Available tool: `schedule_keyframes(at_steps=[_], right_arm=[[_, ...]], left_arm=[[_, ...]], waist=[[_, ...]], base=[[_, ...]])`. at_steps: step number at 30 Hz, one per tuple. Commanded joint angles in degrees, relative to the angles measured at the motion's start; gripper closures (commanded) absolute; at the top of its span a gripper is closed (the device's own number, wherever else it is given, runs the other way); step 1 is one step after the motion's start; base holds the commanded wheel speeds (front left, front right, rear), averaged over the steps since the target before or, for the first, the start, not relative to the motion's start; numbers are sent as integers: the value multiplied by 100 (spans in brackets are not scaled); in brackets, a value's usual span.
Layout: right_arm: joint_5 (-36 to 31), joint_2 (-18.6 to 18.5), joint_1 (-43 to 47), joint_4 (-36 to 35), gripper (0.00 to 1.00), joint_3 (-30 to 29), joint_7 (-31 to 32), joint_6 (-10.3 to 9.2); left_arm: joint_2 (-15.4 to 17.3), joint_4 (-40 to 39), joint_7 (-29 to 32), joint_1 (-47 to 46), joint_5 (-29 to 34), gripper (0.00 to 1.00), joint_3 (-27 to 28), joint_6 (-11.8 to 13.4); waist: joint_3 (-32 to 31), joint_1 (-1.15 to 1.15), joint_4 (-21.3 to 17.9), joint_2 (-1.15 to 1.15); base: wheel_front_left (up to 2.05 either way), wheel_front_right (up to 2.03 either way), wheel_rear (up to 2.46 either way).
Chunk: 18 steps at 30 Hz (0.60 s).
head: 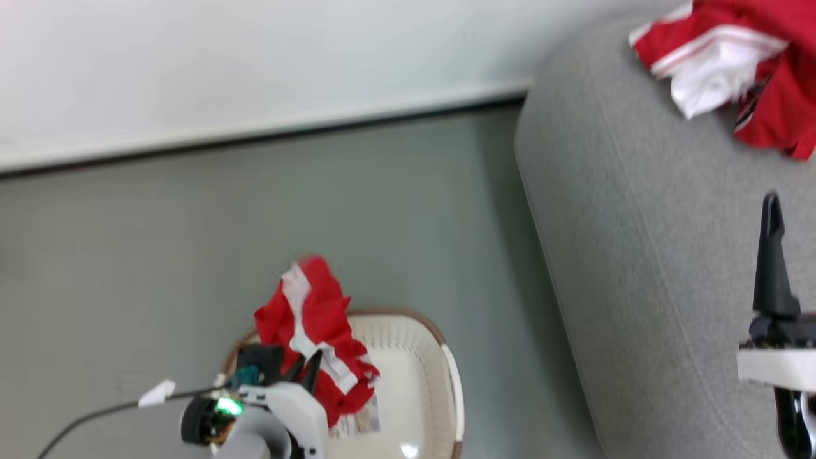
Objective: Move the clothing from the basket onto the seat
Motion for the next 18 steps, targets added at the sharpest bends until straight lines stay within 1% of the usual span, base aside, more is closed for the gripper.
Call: schedule_keyframes(at_steps=[1, 9, 18], right_arm=[[-58, -64, 183, 39, 0, -36, 34, 0], [-216, -22, 785, 185, 0, -91, 149, 0], [-369, 37, 1351, 311, 0, -27, 230, 0]], left_arm=[[-6, -106, -56, 197, -66, 100, 44, 46], [90, -850, -136, 902, -258, 100, 181, 91], [354, -2168, -135, 1767, -253, 100, 395, 295]], waist=[[-557, 2, 258, 0], [-1387, 2, 518, 0], [-2040, 2, 675, 0]], base=[[0, 0, 0], [0, 0, 0], [0, 0, 0]])
